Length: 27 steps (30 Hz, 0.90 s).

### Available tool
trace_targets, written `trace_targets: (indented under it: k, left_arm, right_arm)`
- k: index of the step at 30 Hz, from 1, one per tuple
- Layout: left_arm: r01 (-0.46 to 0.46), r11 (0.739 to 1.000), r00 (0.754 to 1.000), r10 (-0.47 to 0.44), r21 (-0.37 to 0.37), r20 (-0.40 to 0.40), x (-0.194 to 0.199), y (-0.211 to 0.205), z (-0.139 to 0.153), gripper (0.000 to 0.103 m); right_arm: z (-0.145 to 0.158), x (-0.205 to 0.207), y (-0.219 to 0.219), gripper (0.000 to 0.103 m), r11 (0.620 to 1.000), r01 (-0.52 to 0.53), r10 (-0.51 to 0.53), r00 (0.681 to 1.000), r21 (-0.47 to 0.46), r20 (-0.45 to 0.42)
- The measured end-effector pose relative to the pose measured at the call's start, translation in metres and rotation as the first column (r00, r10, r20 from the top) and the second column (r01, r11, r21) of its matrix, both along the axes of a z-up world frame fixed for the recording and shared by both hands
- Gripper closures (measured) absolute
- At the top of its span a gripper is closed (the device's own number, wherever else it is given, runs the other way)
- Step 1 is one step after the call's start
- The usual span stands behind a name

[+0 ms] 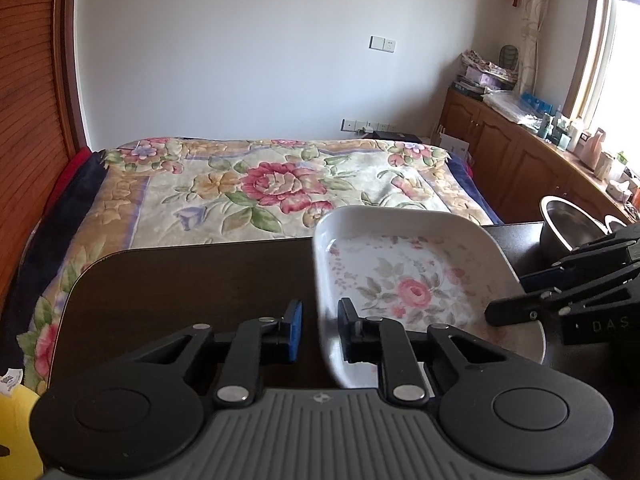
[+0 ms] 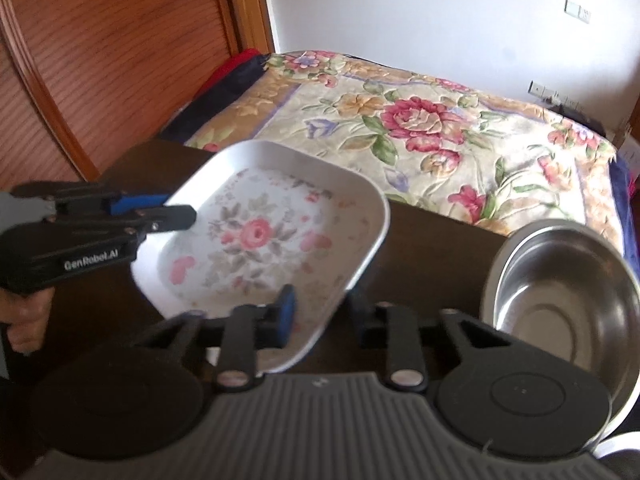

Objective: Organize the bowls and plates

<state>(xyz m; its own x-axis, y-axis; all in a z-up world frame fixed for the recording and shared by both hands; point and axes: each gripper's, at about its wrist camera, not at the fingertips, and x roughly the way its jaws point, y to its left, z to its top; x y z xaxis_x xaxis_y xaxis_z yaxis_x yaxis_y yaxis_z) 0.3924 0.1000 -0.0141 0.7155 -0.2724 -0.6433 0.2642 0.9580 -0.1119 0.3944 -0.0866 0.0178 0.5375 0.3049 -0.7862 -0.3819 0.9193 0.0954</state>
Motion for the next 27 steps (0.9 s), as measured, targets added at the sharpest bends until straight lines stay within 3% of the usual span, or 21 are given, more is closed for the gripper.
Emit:
trace_targets:
  k: [11,20,27]
  left_arm:
    - [-0.004,0.997,0.999,0.001,-0.077,-0.040,-0.022,0.010,0.006,0.062]
    - [-0.002,0.995,1.000,0.004,-0.098,0.023,-0.066,0.011,0.038,0.062]
    - [0.015,0.996,0.997,-0.008,-0.094,0.076,-0.117,0.002,0.055,0.062]
  right_arm:
    - [0.005,-0.008,-0.013,0.090,0.996,0.035,-0.037,0.999,0.077,0.027]
    - [0.034,-0.042,-0.022,0.091,0.992,0.028,-0.040,0.994,0.123,0.101]
    - [0.041,-0.080,-0.038,0.091,0.989,0.019,-0.038,0.991,0.146,0.125]
